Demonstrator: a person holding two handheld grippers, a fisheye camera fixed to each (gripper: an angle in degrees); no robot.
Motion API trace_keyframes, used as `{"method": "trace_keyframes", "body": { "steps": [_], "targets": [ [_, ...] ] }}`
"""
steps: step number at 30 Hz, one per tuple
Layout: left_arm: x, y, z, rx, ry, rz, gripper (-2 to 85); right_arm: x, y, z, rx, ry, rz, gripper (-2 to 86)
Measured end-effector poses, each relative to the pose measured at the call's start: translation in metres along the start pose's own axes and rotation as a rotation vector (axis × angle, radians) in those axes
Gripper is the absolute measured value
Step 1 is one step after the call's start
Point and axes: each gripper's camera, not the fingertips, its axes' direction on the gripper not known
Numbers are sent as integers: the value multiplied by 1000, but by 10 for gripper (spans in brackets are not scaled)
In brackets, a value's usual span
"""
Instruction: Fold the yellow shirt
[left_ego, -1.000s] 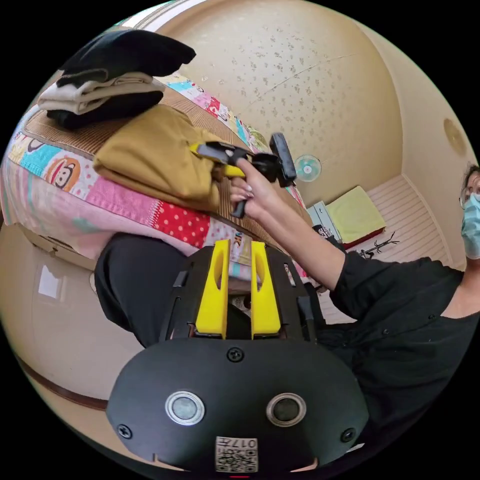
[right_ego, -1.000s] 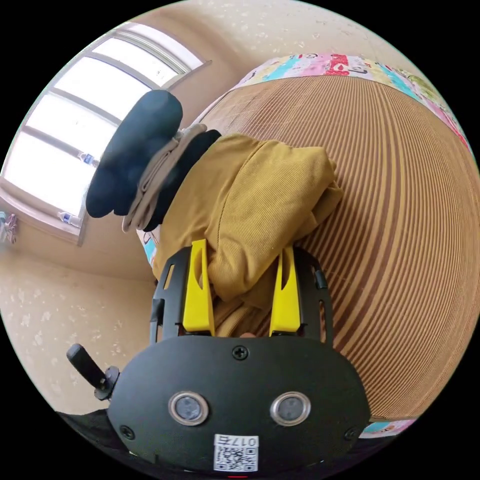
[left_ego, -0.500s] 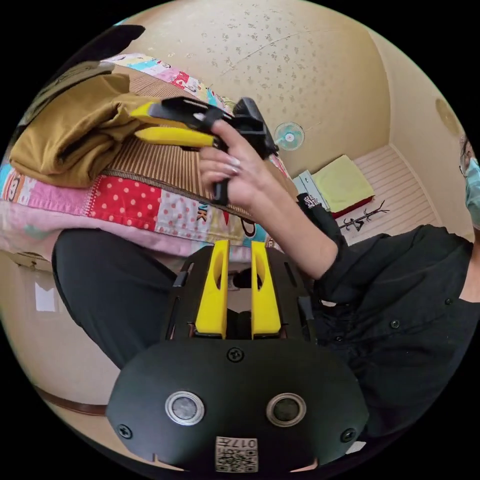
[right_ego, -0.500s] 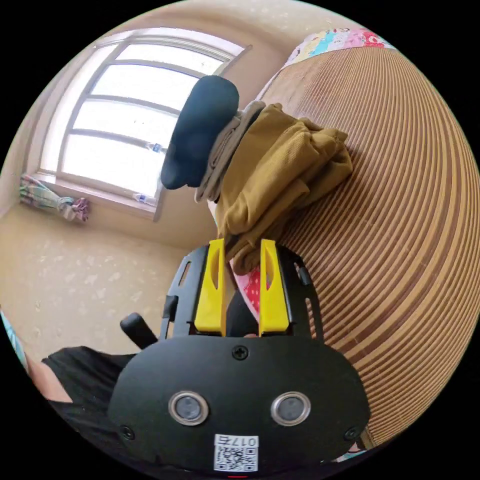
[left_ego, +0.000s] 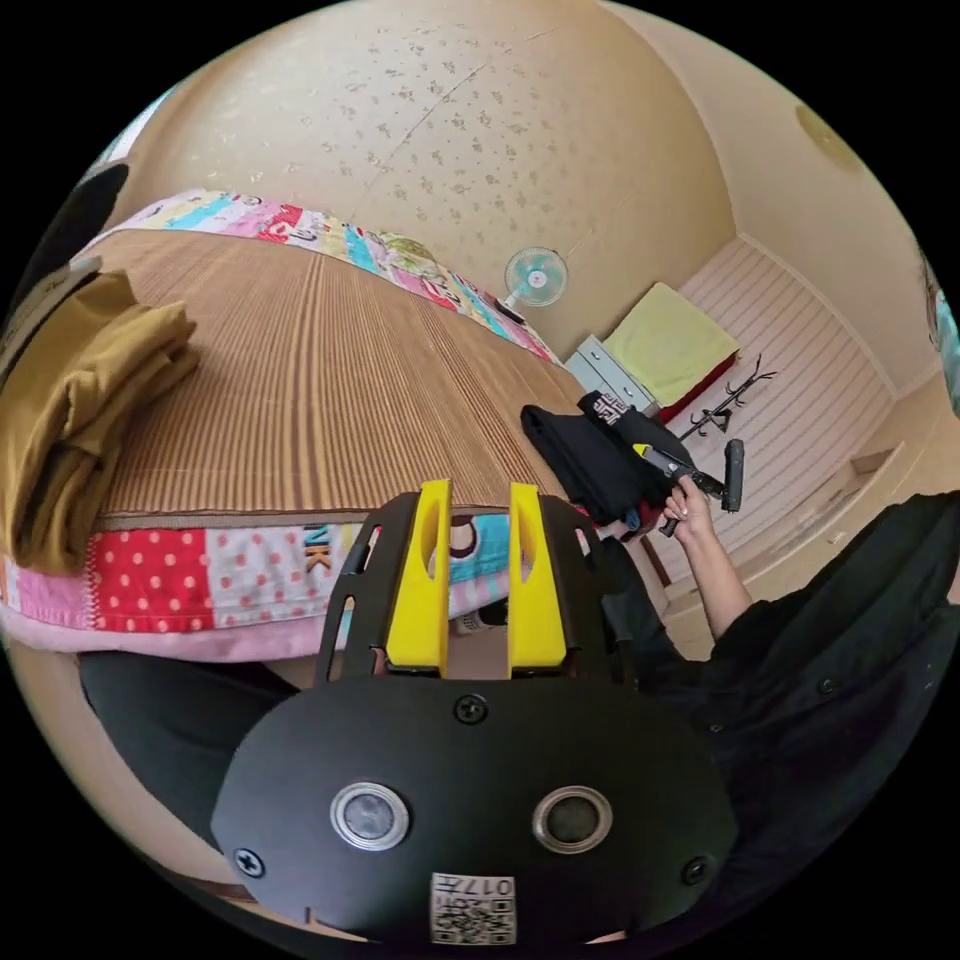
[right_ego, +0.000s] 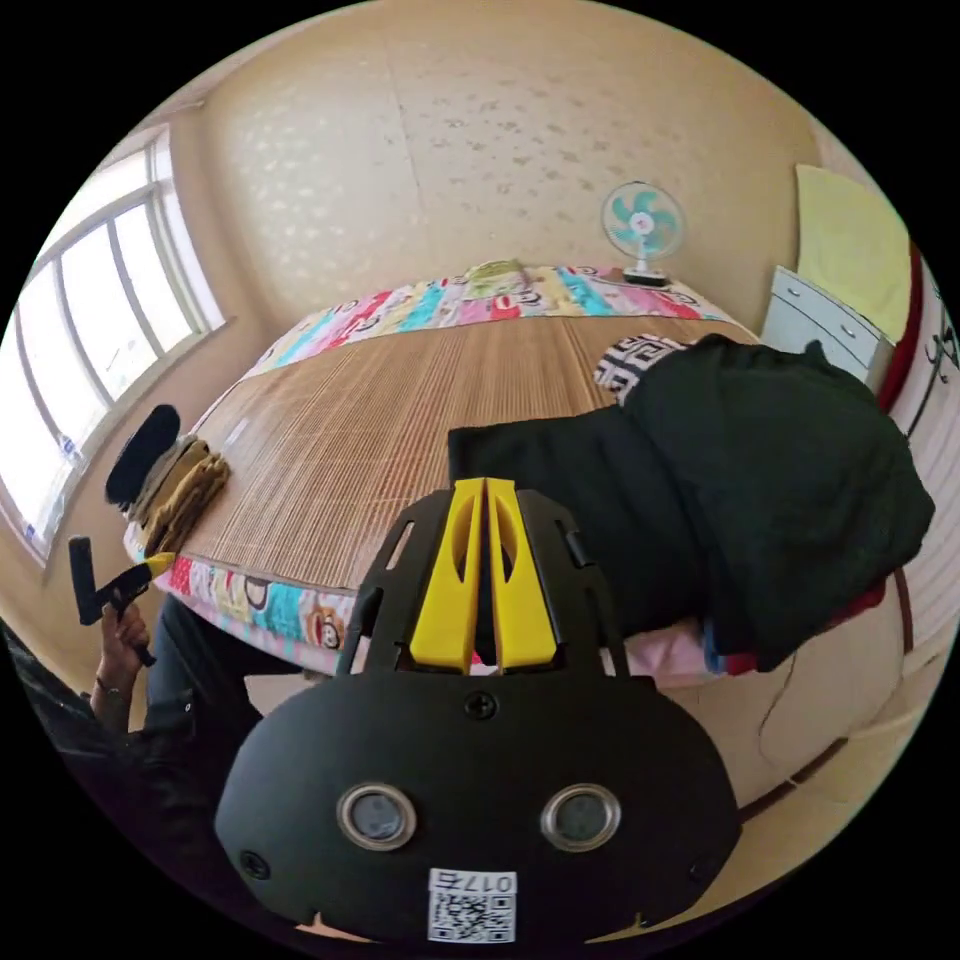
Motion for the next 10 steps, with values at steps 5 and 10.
{"method": "trace_keyframes", "body": {
  "steps": [5,10],
  "targets": [
    [30,0,41,-52,58,39,89,14,14,-6,2,208,34,52],
    [21,11,64,-116,101,-29,90,33,46,38,-160,113,233,82]
  ]
}}
